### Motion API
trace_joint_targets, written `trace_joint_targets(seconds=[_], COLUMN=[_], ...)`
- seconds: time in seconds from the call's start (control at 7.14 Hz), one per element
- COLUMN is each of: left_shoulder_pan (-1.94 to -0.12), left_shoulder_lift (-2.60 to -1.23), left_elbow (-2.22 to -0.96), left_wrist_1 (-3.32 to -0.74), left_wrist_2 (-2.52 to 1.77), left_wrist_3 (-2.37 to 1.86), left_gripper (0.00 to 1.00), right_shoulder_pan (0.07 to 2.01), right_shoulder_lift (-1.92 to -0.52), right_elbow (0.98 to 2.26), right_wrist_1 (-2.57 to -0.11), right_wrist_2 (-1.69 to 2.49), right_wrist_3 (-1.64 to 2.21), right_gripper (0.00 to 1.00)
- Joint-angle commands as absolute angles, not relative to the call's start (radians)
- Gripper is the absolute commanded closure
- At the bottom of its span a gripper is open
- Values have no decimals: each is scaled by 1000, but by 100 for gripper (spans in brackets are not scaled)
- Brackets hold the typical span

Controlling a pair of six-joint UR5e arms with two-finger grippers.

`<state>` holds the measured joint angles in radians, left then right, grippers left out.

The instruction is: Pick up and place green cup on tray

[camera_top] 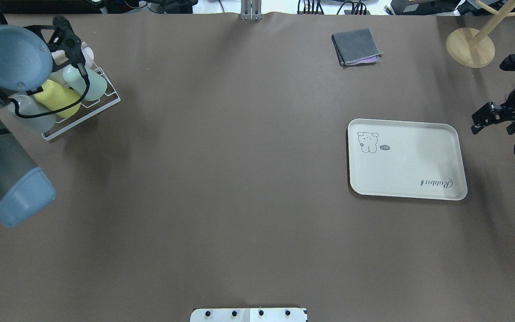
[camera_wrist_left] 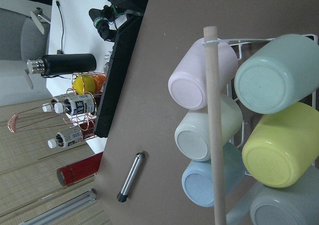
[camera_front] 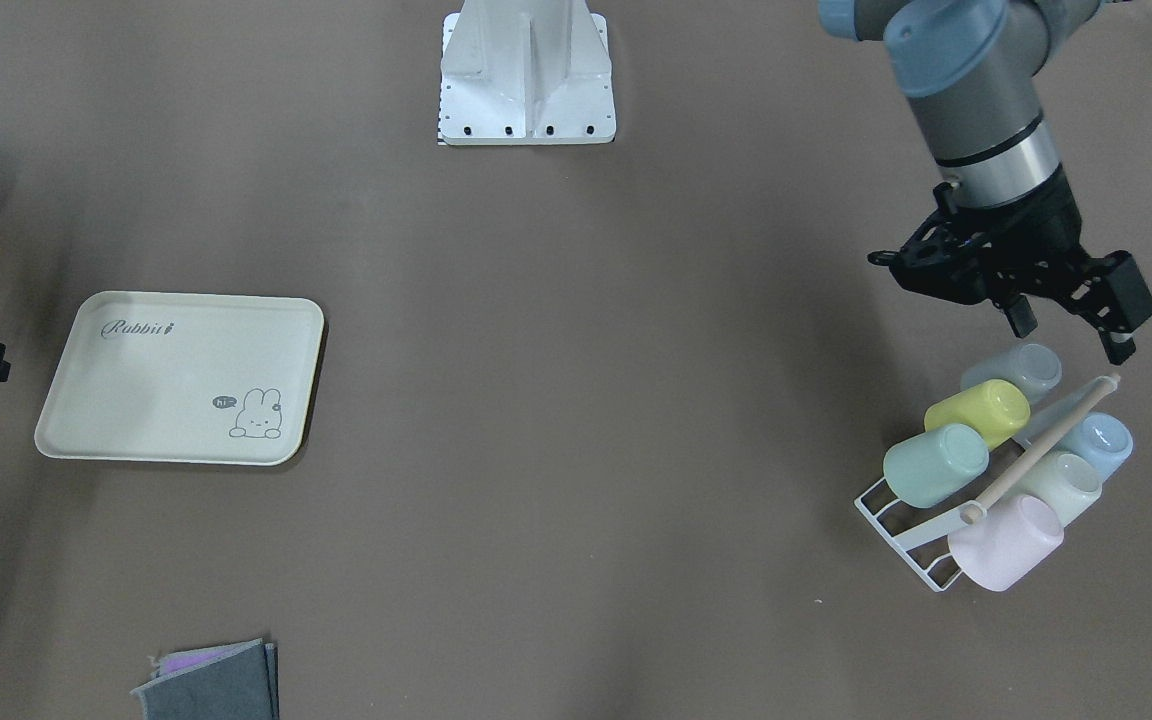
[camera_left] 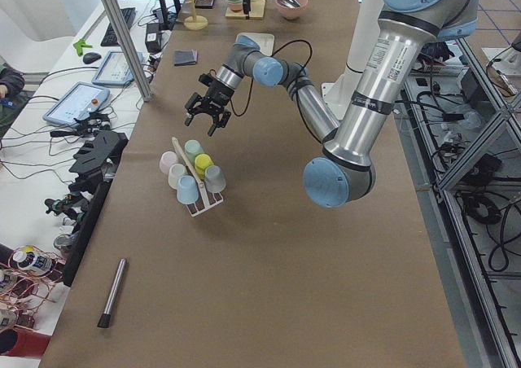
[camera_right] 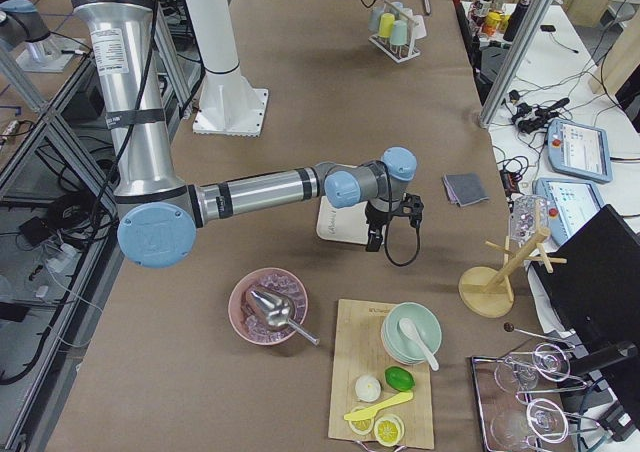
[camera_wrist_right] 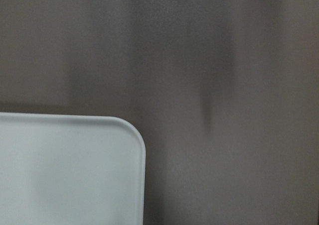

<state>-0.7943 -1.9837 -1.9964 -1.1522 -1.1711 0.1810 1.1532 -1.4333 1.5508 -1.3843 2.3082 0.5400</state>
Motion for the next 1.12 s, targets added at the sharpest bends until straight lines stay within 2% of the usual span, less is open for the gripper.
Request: trace_joint_targets(seconds=[0.0, 0.42, 0.56, 0.7, 0.84, 0.98], left_shoulder_pan=[-717, -654, -638, -602, -559, -523], left_shoulder_lift=[-2034, -2042, -2042, -2022, -1987, -1968], left_elbow=[-1961, -1910, -1869, -1837, -1794, -1751], left_wrist_1=[-1097, -1141, -1188, -1256, -1299, -1301], left_wrist_2=[-1000, -748, -706, -671, -593, -540], left_wrist_3=[216, 540, 705, 807, 849, 865], left_gripper=[1, 1, 1, 1, 1, 1], right_shoulder_pan=[1115, 1092, 1072, 1062, 1060, 1058], right_shoulder_lift=[-1437, -1443, -1440, -1433, -1434, -1440], right_elbow=[1425, 1411, 1416, 1423, 1424, 1427], right_wrist_1=[-1117, -1118, -1120, -1127, -1129, -1129], right_wrist_2=[2347, 2368, 2370, 2370, 2373, 2384], right_wrist_3=[752, 761, 761, 761, 761, 761], right_gripper=[3, 8, 16, 26, 48, 66])
